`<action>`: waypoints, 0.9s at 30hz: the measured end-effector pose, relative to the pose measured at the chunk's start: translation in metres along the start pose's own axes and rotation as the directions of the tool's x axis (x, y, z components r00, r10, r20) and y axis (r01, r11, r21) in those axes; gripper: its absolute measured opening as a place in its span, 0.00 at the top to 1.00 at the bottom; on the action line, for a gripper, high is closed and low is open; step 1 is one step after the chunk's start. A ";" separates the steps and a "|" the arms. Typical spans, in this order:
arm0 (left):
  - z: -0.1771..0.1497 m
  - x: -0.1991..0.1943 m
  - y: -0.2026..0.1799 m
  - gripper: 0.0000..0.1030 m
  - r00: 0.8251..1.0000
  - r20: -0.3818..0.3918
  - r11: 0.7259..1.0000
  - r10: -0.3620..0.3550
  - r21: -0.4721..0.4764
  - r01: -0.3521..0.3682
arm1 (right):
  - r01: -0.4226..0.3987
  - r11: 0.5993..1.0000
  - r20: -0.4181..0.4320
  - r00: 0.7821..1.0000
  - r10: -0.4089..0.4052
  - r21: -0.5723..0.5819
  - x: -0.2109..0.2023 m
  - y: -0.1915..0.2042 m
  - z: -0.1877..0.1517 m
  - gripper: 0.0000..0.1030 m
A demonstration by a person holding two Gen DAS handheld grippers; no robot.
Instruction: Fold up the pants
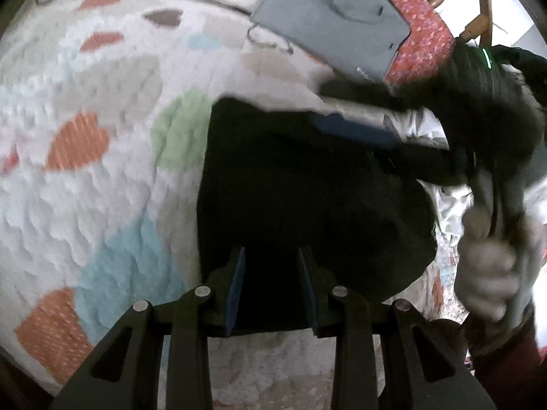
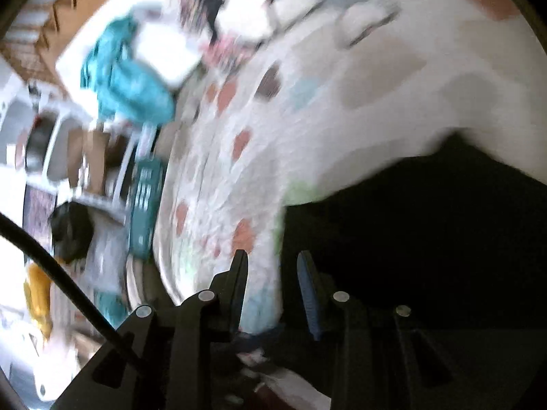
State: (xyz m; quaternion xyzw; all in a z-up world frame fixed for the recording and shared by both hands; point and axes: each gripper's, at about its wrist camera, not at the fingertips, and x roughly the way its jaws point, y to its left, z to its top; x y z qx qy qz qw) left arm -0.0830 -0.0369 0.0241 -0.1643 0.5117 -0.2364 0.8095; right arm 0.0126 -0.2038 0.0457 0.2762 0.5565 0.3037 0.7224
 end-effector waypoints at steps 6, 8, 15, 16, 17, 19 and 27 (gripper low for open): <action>-0.005 0.003 -0.009 0.69 0.999 0.032 0.997 0.012 0.069 -0.014 | 0.197 0.980 -0.094 0.976 -0.196 -0.001 0.070 -0.009 0.037 0.76; -0.007 0.003 -0.008 0.69 0.999 0.039 0.997 -0.001 0.081 -0.002 | 0.290 0.957 -0.019 0.957 -0.291 -0.028 0.064 -0.003 0.047 0.75; -0.011 -0.004 -0.001 0.67 0.999 0.047 0.994 -0.021 0.106 0.016 | 0.227 0.974 0.143 0.964 -0.225 -0.002 -0.024 -0.005 0.012 0.70; -0.011 -0.004 -0.001 0.66 0.999 0.048 0.994 -0.025 0.105 0.020 | 0.215 0.977 0.145 0.966 -0.213 0.000 -0.030 -0.007 0.000 0.70; -0.010 -0.003 -0.002 0.65 0.998 0.048 0.994 -0.029 0.102 0.024 | 0.195 0.981 0.142 0.971 -0.195 0.011 -0.037 -0.011 -0.014 0.70; -0.010 -0.003 -0.003 0.64 0.998 0.051 0.994 -0.026 0.106 0.020 | 0.137 0.989 0.134 0.981 -0.143 0.049 -0.044 -0.026 -0.039 0.70; -0.006 -0.030 -0.027 0.64 0.997 0.074 0.983 0.034 0.177 -0.047 | 0.114 0.955 0.246 0.952 -0.184 0.274 -0.079 -0.094 -0.097 0.70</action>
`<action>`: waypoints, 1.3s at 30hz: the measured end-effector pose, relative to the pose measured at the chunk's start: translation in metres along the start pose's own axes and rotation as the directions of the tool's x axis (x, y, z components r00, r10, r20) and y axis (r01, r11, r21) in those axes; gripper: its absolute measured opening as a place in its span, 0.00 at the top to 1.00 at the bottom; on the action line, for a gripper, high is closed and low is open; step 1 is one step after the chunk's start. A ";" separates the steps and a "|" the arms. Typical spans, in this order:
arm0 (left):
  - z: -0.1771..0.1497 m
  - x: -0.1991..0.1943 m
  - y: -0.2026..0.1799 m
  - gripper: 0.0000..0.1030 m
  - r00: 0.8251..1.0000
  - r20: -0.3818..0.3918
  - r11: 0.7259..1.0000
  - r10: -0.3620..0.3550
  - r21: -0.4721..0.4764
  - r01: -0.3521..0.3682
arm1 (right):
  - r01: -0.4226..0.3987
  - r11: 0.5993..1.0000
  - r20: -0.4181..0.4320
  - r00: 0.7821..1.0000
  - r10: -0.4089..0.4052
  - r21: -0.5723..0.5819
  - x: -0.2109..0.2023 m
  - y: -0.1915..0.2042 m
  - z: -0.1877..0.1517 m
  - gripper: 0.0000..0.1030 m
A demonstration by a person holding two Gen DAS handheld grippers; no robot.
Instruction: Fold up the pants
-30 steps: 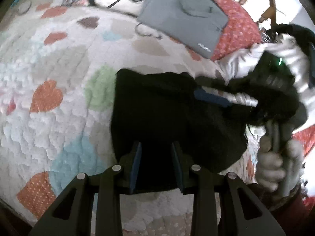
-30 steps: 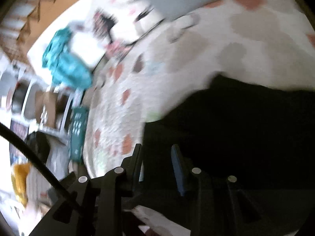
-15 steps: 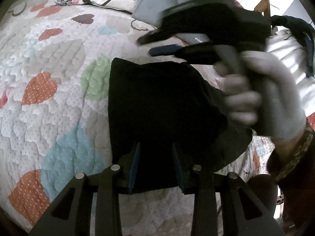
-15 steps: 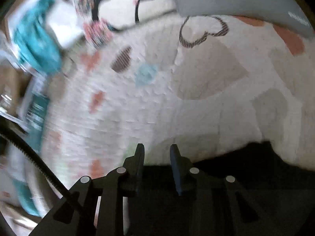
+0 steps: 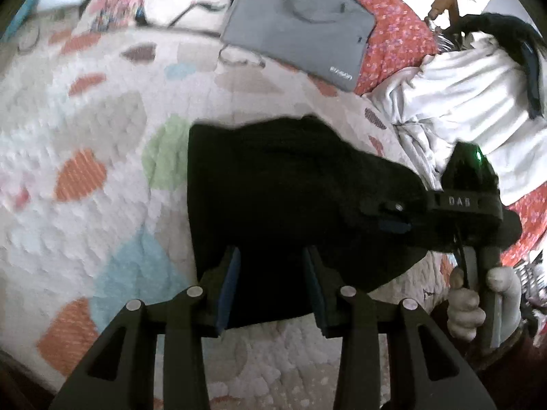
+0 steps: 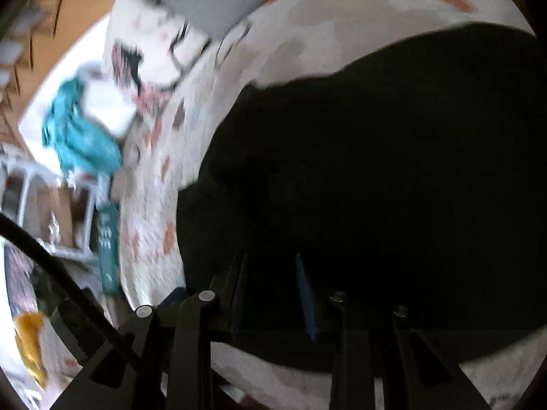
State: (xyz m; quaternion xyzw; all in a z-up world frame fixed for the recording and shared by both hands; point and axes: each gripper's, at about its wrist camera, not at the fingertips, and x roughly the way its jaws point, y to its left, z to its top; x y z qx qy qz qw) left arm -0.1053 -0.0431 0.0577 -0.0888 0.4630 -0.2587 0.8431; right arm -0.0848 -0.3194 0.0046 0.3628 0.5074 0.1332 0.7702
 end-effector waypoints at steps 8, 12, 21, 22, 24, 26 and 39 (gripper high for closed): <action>0.063 0.000 -0.074 0.54 0.999 -0.012 0.977 -0.047 0.206 0.048 | 0.116 0.981 0.416 0.893 -0.171 0.154 -0.128 -0.046 -0.035 0.40; 0.096 0.043 -0.136 0.52 0.987 -0.117 0.949 -0.115 0.282 0.144 | 0.107 0.930 0.477 0.834 -0.277 0.352 -0.156 -0.084 -0.045 0.36; 0.117 0.177 -0.260 0.52 0.925 -0.373 0.875 -0.069 0.423 0.235 | 0.082 0.900 0.407 0.871 -0.274 0.429 -0.124 -0.125 -0.046 0.36; 0.118 0.187 -0.265 0.52 0.921 -0.384 0.874 -0.061 0.425 0.235 | 0.081 0.901 0.411 0.870 -0.272 0.426 -0.121 -0.126 -0.046 0.36; 0.121 0.220 -0.280 0.52 0.895 -0.442 0.876 -0.054 0.410 0.255 | 0.058 0.908 0.436 0.863 -0.255 0.416 -0.120 -0.130 -0.045 0.33; 0.121 0.247 -0.287 0.52 0.868 -0.495 0.879 -0.041 0.395 0.267 | 0.027 0.919 0.455 0.863 -0.221 0.394 -0.117 -0.131 -0.041 0.31; 0.089 0.269 -0.316 0.83 0.828 -0.559 0.784 0.041 0.532 0.321 | -0.058 0.952 0.471 0.877 -0.095 0.299 -0.107 -0.126 -0.020 0.74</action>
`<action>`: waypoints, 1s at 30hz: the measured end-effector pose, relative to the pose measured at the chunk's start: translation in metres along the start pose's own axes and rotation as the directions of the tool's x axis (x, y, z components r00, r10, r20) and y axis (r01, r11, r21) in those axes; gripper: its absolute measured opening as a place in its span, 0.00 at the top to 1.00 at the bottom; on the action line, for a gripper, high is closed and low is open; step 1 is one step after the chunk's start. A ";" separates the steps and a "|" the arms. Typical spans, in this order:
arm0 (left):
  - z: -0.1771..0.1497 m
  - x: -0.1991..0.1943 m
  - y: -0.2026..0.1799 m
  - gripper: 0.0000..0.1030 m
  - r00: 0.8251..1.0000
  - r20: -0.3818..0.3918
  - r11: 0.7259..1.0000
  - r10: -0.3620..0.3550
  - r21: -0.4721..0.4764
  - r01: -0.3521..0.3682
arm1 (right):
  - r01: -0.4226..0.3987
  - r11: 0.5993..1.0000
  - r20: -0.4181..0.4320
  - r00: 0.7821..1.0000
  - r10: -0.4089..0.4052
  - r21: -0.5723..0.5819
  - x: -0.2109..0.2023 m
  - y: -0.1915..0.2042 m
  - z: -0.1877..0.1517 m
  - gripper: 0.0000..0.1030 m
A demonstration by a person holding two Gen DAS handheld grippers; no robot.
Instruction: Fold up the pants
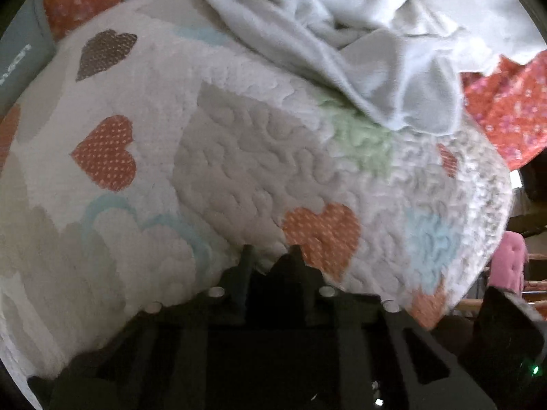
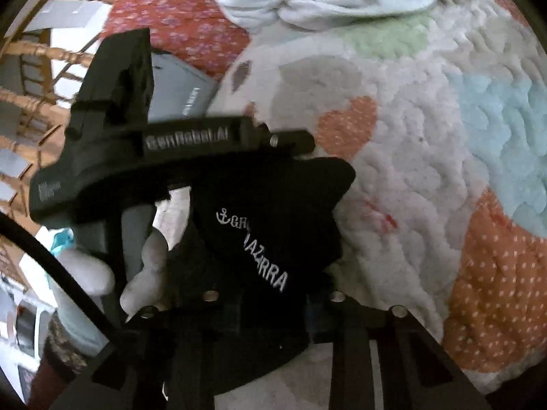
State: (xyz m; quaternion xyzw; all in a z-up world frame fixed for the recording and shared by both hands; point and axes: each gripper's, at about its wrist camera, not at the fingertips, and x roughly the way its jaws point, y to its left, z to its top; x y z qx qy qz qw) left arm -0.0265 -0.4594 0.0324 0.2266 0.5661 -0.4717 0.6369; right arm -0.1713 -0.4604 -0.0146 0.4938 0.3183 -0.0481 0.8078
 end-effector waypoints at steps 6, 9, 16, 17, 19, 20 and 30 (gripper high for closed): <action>-0.048 -0.081 0.019 0.84 0.977 0.204 0.992 -0.057 -0.097 0.079 | -0.054 0.974 0.001 0.998 0.055 -0.220 -0.018 0.066 -0.011 0.77; -0.083 -0.130 0.047 0.84 0.946 0.316 0.975 -0.070 -0.177 0.132 | -0.103 0.945 -0.055 0.994 0.090 -0.312 -0.017 0.107 -0.022 0.77; -0.204 -0.200 0.147 0.84 0.851 0.523 0.872 -0.052 -0.392 0.294 | -0.161 0.804 -0.214 0.976 0.043 -0.572 0.022 0.200 -0.089 0.77; -0.220 -0.203 0.161 0.84 0.840 0.540 0.846 -0.050 -0.424 0.323 | -0.167 0.780 -0.243 0.970 0.019 -0.603 0.037 0.211 -0.105 0.77; -0.250 -0.204 0.184 0.84 0.820 0.570 0.801 -0.049 -0.468 0.373 | -0.172 0.751 -0.284 0.959 -0.021 -0.638 0.057 0.222 -0.130 0.77; -0.265 -0.204 0.195 0.84 0.812 0.582 0.782 -0.045 -0.485 0.391 | -0.170 0.738 -0.292 0.956 -0.039 -0.653 0.064 0.224 -0.139 0.77; -0.353 -0.205 0.249 0.79 0.740 0.672 0.637 0.026 -0.582 0.506 | -0.131 0.581 -0.290 0.938 -0.190 -0.803 0.094 0.233 -0.194 0.62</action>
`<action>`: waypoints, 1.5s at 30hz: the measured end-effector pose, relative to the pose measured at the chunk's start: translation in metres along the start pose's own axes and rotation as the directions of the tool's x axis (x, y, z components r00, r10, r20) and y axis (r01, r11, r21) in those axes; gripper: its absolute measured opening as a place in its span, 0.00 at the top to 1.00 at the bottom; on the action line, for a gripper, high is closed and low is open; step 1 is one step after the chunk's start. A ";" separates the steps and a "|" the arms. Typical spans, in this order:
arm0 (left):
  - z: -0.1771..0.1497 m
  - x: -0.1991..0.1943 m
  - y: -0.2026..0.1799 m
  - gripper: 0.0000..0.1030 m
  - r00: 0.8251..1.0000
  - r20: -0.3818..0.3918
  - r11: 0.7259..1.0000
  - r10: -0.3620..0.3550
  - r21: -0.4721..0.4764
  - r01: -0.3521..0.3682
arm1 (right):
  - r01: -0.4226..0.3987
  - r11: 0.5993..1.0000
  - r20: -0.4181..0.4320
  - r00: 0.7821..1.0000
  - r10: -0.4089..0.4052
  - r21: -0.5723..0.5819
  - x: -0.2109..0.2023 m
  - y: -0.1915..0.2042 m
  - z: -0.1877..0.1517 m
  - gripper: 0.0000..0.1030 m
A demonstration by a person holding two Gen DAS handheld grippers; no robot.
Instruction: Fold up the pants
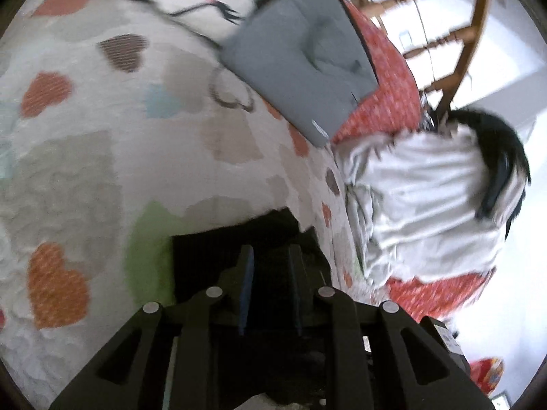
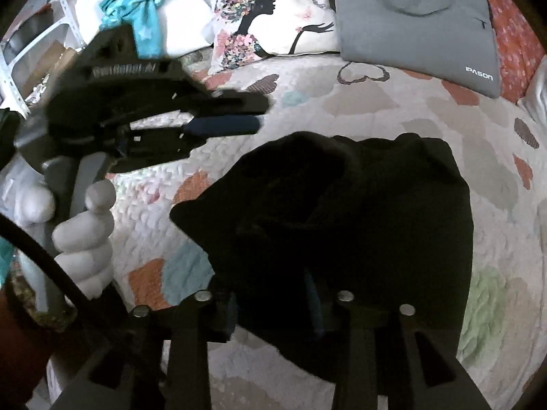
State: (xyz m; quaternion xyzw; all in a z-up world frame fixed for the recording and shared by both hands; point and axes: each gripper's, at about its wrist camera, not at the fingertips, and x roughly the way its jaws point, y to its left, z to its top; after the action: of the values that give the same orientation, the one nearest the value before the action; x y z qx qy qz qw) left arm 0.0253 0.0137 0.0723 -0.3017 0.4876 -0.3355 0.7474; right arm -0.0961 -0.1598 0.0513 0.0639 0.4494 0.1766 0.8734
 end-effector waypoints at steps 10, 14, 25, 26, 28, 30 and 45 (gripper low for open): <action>-0.019 -0.015 0.005 0.64 1.000 0.031 0.999 -0.006 -0.033 0.007 | -0.028 1.000 0.018 0.999 0.028 0.012 -0.011 -0.007 -0.003 0.60; -0.025 -0.019 -0.003 0.63 0.999 0.051 1.000 0.020 -0.009 -0.019 | 0.008 0.989 0.070 0.998 0.002 -0.145 -0.026 0.028 -0.015 0.20; -0.059 -0.047 -0.026 0.63 0.986 0.111 0.982 0.123 0.130 -0.138 | -0.004 0.999 0.123 0.992 0.010 -0.050 -0.093 -0.020 0.007 0.36; -0.064 -0.045 -0.032 0.63 0.987 0.106 0.978 0.123 0.159 -0.138 | 0.012 0.999 0.118 0.993 -0.007 -0.037 -0.094 -0.027 0.015 0.38; -0.078 -0.035 -0.045 0.63 0.989 0.082 0.967 0.123 0.216 -0.138 | -0.026 1.000 0.072 0.997 0.026 -0.011 -0.084 -0.037 0.036 0.43; -0.090 -0.027 -0.053 0.61 0.991 0.069 0.959 0.119 0.249 -0.132 | -0.069 0.998 0.017 0.997 0.069 -0.001 -0.071 -0.038 0.052 0.43; -0.114 0.002 -0.027 0.97 0.991 0.028 0.971 0.133 0.195 -0.136 | 0.118 0.961 -0.309 0.931 -0.195 -0.249 0.037 0.022 0.106 0.81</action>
State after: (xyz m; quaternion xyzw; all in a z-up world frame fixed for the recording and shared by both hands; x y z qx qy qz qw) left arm -0.0858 -0.0179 0.0536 -0.1952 0.4658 -0.3282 0.7983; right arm 0.0038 -0.1209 0.0918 -0.1029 0.5701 0.1643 0.7984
